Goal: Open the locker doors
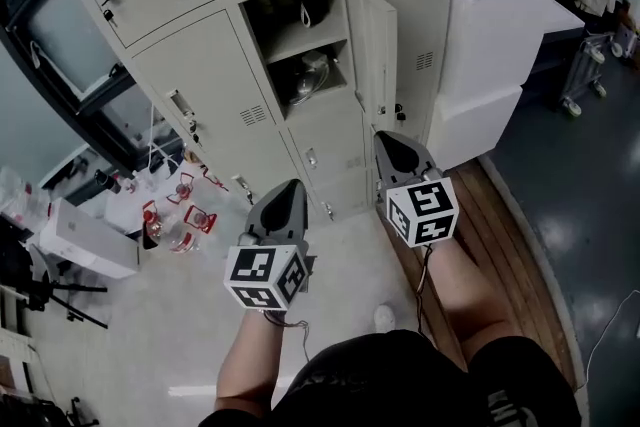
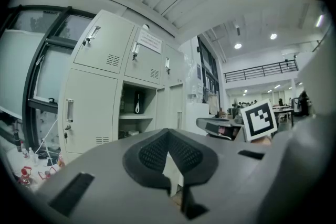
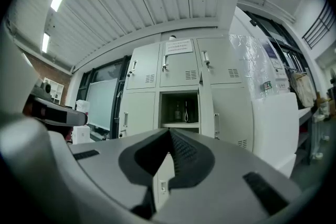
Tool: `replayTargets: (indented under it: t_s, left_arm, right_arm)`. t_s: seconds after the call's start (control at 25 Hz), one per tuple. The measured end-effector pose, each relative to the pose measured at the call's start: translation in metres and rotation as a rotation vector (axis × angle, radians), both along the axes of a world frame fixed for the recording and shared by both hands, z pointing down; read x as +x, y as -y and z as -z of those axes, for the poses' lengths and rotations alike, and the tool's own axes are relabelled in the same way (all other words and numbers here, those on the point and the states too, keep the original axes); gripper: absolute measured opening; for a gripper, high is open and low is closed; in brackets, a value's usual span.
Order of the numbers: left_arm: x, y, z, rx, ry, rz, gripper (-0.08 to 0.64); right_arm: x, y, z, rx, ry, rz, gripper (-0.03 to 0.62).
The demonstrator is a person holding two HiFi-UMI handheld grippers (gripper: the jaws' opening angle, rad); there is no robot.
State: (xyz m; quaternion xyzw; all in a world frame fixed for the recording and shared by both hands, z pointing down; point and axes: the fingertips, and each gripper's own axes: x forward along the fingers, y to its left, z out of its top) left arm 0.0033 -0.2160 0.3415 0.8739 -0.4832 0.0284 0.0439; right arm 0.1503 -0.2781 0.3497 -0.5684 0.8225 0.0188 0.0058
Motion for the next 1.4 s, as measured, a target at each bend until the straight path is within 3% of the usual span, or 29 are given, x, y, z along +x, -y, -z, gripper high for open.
replayTargets:
  t_s: [0.44,0.8,1.4]
  left_arm:
    - [-0.055,-0.067,-0.005,-0.006,-0.017,-0.096,-0.002]
    - [-0.081,-0.098,-0.02,-0.032,-0.049,-0.135,-0.002]
    - [-0.087,-0.117,-0.016,-0.029,-0.05,-0.16,-0.002]
  right_arm:
    - [-0.06,-0.092,0.0,-0.053,-0.024,-0.077,0.0]
    - [-0.084,-0.143,-0.016,-0.11,-0.037,-0.118,0.0]
    - [-0.092,-0.168,-0.012,-0.103,-0.038,-0.133,0.0]
